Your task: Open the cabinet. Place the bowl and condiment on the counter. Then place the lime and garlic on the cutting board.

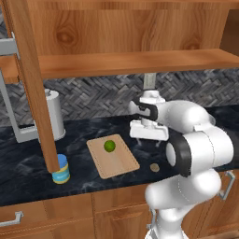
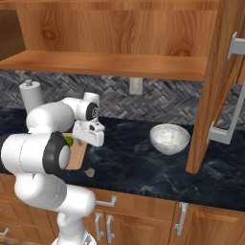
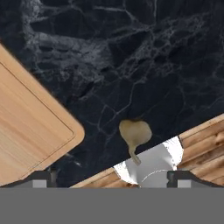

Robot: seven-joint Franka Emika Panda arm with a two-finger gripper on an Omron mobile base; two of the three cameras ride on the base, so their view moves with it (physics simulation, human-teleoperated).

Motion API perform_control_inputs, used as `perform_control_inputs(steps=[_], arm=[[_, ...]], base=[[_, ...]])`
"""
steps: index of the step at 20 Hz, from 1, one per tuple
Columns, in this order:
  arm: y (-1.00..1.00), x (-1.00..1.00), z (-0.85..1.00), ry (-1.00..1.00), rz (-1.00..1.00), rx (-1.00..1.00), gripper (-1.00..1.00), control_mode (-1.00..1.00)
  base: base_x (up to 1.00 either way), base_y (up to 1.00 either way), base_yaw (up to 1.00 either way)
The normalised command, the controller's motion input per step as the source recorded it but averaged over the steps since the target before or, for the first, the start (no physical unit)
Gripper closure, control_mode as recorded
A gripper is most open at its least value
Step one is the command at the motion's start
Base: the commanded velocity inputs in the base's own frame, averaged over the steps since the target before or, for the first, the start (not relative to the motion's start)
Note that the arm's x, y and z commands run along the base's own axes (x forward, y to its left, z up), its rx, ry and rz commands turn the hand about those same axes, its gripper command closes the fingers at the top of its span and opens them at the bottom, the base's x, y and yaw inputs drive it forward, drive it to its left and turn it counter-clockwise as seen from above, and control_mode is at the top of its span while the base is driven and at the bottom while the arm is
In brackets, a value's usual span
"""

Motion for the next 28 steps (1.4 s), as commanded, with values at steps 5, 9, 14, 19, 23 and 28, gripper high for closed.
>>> perform_control_inputs(steps=[5,9,14,19,23,28], arm=[[-0.34,-0.6,-0.01,0.15,0.08,0.0,-1.0,-1.0],[-0.02,-0.42,-0.11,0.0,0.08,0.0,-1.0,-1.0],[-0.02,-0.1,-0.03,-0.03,0.06,0.01,-1.0,-1.0],[-0.15,0.0,0.0,0.0,0.05,0.04,-1.0,-1.0],[-0.09,0.0,-0.01,0.0,0.04,0.03,-1.0,-1.0],[0.0,0.0,-0.09,-0.01,0.04,0.01,-1.0,-1.0]], base=[[0.0,0.0,0.0],[0.0,0.0,0.0],[0.0,0.0,0.0],[0.0,0.0,0.0],[0.0,0.0,0.0],[0.0,0.0,0.0]])
